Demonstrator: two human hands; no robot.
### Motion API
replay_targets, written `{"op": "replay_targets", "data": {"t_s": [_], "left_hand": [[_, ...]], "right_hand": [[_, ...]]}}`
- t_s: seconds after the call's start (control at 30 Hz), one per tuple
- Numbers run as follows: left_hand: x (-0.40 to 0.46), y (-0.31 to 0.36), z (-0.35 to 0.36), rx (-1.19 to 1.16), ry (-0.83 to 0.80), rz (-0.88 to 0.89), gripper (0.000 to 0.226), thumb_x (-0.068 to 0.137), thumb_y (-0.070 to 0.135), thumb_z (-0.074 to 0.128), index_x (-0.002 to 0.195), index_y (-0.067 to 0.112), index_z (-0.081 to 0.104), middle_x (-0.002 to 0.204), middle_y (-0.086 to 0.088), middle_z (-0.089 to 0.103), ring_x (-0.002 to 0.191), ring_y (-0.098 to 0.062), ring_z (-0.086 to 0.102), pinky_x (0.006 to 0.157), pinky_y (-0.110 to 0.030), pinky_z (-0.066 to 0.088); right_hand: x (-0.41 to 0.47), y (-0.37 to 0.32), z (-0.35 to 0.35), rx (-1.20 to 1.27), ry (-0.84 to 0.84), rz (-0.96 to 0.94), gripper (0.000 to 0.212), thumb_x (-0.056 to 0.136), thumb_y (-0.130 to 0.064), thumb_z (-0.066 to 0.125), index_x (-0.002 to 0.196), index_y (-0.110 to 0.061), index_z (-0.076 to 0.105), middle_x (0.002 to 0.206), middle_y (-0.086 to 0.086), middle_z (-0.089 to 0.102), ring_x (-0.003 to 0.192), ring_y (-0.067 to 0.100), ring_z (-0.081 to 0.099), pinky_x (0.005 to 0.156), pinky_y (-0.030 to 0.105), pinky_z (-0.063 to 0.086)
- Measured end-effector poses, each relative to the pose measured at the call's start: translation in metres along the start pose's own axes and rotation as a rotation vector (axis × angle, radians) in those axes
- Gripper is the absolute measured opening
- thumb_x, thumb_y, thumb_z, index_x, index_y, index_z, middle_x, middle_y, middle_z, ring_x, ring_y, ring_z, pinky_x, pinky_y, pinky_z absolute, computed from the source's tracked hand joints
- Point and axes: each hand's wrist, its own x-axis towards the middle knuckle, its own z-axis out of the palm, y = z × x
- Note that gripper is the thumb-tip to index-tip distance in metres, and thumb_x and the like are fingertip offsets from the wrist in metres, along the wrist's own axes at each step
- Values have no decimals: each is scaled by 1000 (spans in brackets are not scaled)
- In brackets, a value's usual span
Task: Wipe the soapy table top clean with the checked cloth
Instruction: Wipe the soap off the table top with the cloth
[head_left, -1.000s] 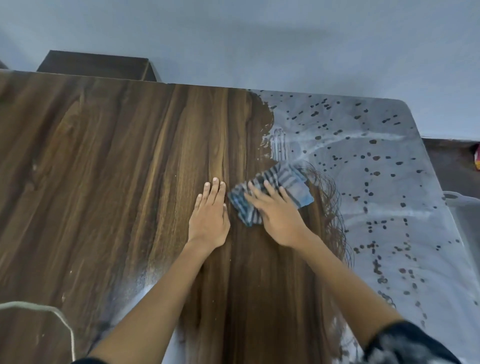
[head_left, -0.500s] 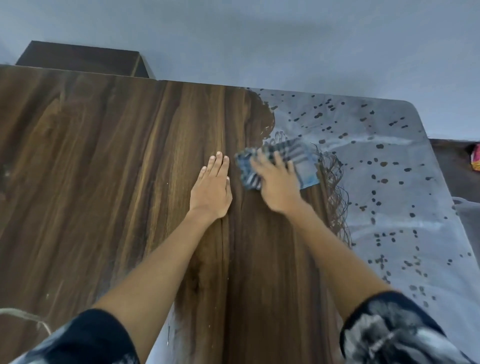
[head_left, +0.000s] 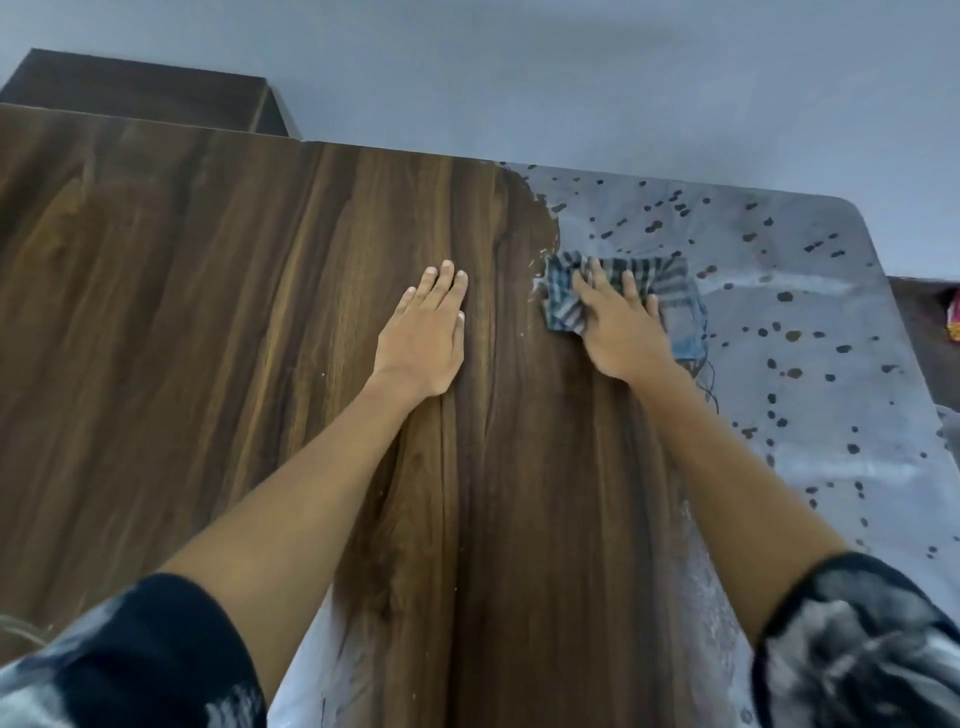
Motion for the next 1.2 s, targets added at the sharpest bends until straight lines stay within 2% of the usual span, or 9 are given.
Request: {"op": "replay_targets", "data": {"t_s": [0.17, 0.27, 0.4, 0.6, 0.73, 0.87, 0.93, 1.1, 1.2], "left_hand": [[17, -4, -2, 37, 16, 52, 47, 101, 18, 22, 147, 12, 18, 156, -3, 14, 144, -19, 9, 117, -32, 10], [25, -9, -2, 56, 31, 85, 47, 100, 18, 22, 147, 13, 20, 156, -2, 16, 144, -19, 11, 116, -32, 11], [33, -13, -1, 56, 46, 109, 47, 100, 18, 24, 147, 15, 21, 155, -1, 17, 144, -18, 12, 116, -32, 11], [41, -6, 2, 71, 59, 55, 48, 99, 20, 24, 147, 17, 18, 156, 0, 15, 144, -19, 11, 117, -34, 11], [48, 0, 3, 68, 59, -6, 50, 100, 23, 22, 148, 19, 13, 157, 0, 11, 144, -19, 7, 117, -34, 9], [58, -4, 3, 80, 66, 2, 49, 100, 24, 21, 148, 18, 12, 157, -2, 9, 144, -19, 6, 117, -34, 9], [65, -7, 3, 83, 65, 8, 49, 100, 24, 20, 148, 17, 12, 157, -2, 9, 144, -19, 6, 117, -34, 10], [81, -3, 2, 84, 56, -33, 50, 100, 23, 20, 148, 14, 9, 157, -4, 6, 144, -20, 4, 117, -36, 9], [93, 2, 1, 70, 56, -69, 51, 100, 23, 20, 149, 13, 7, 157, -3, 4, 145, -20, 2, 117, -35, 7]], "right_hand": [[-37, -31, 20, 47, 65, -279, 57, 94, -9, 31, 148, -24, 20, 157, -3, 10, 144, 27, 3, 115, 41, -5], [-98, -11, 31, 52, -7, -451, 58, 88, -19, 23, 145, -25, 24, 152, -11, 17, 143, 16, 7, 116, 29, -5], [-74, 19, 17, 62, 10, -251, 53, 91, -26, 16, 143, -35, 13, 150, -17, 7, 142, 10, -3, 115, 30, -8], [37, -14, -3, 18, 57, -9, 55, 98, -16, 33, 149, -24, 14, 158, -1, 3, 144, 32, 1, 116, 49, 2], [9, -39, 13, 54, 111, -222, 54, 97, -13, 33, 148, -25, 19, 157, -4, 9, 144, 28, 1, 115, 43, -4], [-42, -5, 20, 63, 44, -385, 56, 91, -22, 20, 145, -34, 17, 149, -21, 6, 140, 5, -6, 114, 27, -10], [-28, 14, 13, 80, 76, -285, 54, 95, -17, 25, 145, -36, 18, 147, -23, 5, 140, 3, -5, 115, 28, -7], [59, 13, -7, 61, 127, 71, 52, 99, -21, 30, 148, -30, 16, 158, -7, 5, 145, 25, 1, 117, 45, 2], [91, -15, -12, 66, 114, 89, 54, 99, -21, 31, 149, -27, 14, 158, -5, 2, 144, 29, -2, 116, 49, 2]]}}
